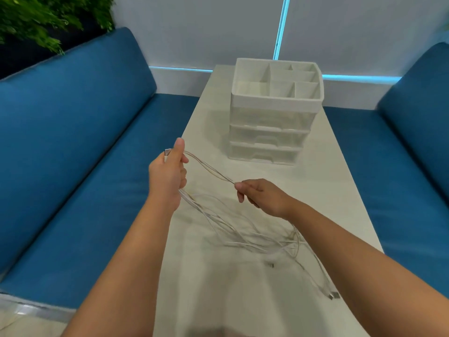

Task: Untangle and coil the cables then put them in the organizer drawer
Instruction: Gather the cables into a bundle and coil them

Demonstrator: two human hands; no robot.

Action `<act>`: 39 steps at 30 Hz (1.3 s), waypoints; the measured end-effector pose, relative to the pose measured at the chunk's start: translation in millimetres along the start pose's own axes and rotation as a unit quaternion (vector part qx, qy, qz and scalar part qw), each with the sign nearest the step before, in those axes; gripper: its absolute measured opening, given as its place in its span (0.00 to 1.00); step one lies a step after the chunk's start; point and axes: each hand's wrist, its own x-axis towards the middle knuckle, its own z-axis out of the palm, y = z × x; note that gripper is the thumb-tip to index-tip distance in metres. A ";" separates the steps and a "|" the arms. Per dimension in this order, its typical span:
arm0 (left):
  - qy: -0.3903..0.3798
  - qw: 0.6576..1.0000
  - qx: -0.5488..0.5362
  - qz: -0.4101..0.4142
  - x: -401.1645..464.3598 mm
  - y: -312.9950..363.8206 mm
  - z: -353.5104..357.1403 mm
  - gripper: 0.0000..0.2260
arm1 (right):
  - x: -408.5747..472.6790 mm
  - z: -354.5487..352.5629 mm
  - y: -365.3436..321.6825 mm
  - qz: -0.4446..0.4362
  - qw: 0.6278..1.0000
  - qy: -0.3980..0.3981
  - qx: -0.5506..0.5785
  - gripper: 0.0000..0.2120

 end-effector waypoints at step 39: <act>0.070 0.998 0.000 -0.007 3.9 3.1 -4.6 0.17 | -47.2 5.9 69.6 0.159 0.952 0.239 -0.101 0.27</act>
